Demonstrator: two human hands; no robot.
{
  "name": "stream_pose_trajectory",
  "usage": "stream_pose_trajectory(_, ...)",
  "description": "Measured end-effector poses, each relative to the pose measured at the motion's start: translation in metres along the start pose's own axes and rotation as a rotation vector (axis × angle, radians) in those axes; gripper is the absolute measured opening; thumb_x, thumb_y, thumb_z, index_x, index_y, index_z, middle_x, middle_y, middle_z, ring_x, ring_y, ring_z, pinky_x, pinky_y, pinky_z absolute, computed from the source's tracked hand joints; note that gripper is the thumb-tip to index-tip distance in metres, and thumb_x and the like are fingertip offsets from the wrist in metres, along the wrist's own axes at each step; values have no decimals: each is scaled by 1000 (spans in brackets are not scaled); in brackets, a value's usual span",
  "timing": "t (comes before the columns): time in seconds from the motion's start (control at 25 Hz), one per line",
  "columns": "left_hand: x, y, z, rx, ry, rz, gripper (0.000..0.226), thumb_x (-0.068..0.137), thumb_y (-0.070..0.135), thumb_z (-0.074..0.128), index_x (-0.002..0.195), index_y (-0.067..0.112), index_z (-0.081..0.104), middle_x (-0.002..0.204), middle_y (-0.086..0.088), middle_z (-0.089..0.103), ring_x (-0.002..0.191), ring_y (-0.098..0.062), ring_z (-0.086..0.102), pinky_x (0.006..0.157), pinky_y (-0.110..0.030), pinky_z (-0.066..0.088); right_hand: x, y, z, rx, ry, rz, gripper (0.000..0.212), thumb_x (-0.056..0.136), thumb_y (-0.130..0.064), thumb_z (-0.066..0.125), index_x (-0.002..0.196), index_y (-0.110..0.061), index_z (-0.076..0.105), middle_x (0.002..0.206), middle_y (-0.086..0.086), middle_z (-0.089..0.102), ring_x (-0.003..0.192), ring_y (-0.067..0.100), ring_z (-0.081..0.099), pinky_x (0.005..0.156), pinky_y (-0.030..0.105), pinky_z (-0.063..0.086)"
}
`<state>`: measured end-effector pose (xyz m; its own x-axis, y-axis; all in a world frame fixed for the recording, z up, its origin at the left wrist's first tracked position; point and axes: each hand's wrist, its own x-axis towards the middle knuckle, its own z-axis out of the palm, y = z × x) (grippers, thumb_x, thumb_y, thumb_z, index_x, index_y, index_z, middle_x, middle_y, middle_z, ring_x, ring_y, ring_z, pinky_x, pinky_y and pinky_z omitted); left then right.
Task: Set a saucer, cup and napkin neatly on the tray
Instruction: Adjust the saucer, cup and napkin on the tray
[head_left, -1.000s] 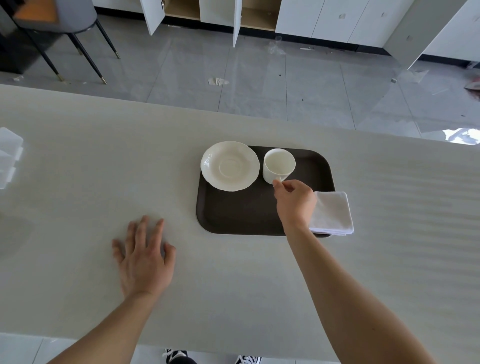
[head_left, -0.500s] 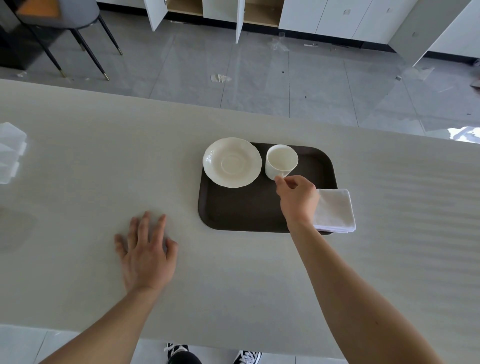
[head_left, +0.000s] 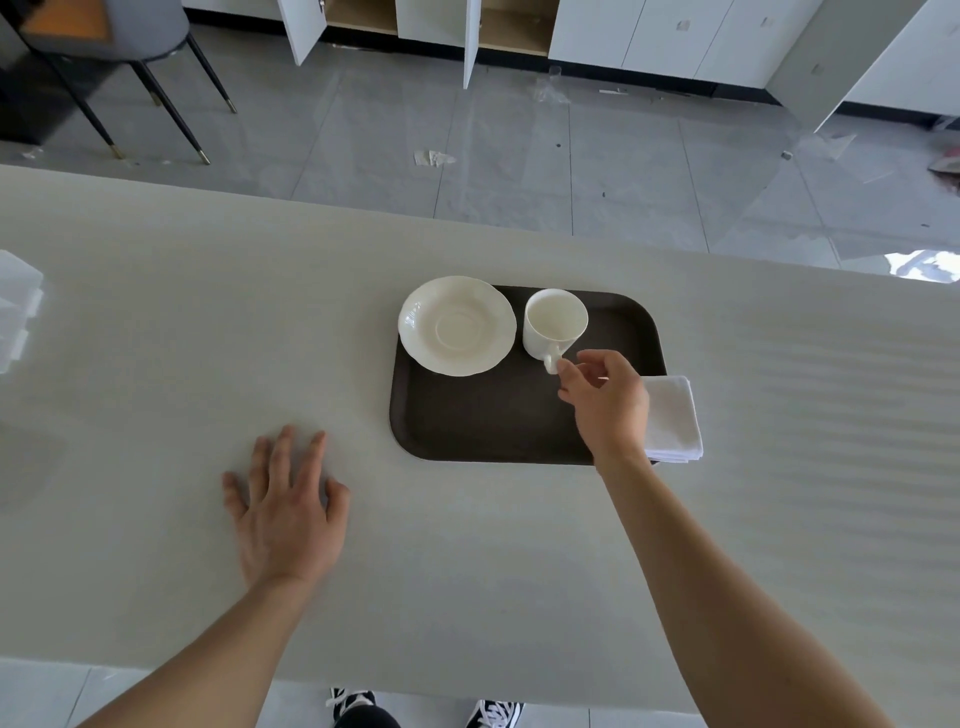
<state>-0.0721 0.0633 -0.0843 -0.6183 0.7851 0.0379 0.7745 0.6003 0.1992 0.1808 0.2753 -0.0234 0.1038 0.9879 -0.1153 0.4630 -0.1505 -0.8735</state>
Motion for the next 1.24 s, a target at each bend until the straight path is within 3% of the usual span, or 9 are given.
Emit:
stream_pose_trajectory(0.28, 0, -1, 4, -11, 31, 1, 60, 84, 35, 37, 141, 22, 53, 154, -14, 43, 147, -36, 30, 117, -63, 15, 4, 26, -72, -114, 73, -40, 13, 86, -22, 67, 99, -22, 69, 76, -8, 73, 67, 11, 73, 71, 28, 54)
stream_pose_trajectory(0.44, 1, -2, 5, -16, 40, 5, 60, 83, 36, 37, 140, 22, 52, 153, -14, 43, 146, -36, 31, 116, -63, 16, 8, 40, -96, -373, 196, -134, 15, 86, -21, 67, 100, -17, 70, 90, 2, 70, 75, 21, 64, 68, 28, 43)
stream_pose_trajectory(0.52, 1, -2, 5, -20, 43, 4, 60, 83, 36, 36, 140, 22, 52, 153, -14, 43, 146, -36, 31, 116, -63, 15, 10, 49, -103, -477, 222, -74, 25, 87, -28, 66, 108, -15, 67, 101, 5, 66, 87, 25, 61, 71, 31, 43)
stream_pose_trajectory(0.64, 1, -2, 4, -23, 42, 8, 61, 83, 35, 37, 140, 21, 52, 154, -14, 43, 146, -36, 31, 115, -64, 16, 12, 63, -106, -574, 89, 135, 43, 89, -39, 59, 124, -13, 60, 114, 9, 64, 105, 31, 59, 84, 39, 47)
stream_pose_trajectory(0.76, 1, -1, 3, -31, 35, 4, 61, 83, 35, 37, 140, 20, 53, 154, -14, 42, 146, -36, 30, 116, -63, 15, 14, 68, -104, -480, -6, 225, 38, 90, -36, 55, 120, -12, 61, 106, 7, 69, 93, 31, 62, 73, 34, 44)
stream_pose_trajectory(0.92, 1, -1, 3, -40, 26, 1, 62, 83, 36, 36, 141, 21, 52, 155, -13, 41, 148, -35, 28, 117, -63, 14, 18, 64, -104, -466, 64, 149, 28, 86, -30, 62, 110, -15, 65, 85, 0, 68, 77, 26, 61, 65, 31, 40)
stream_pose_trajectory(1.24, 1, -3, 6, -34, 51, 10, 61, 83, 36, 37, 141, 21, 52, 155, -14, 42, 147, -36, 30, 116, -64, 16, 35, 42, -73, -349, 131, 75, 25, 86, -27, 64, 108, -16, 66, 89, 4, 71, 83, 27, 64, 73, 33, 48)
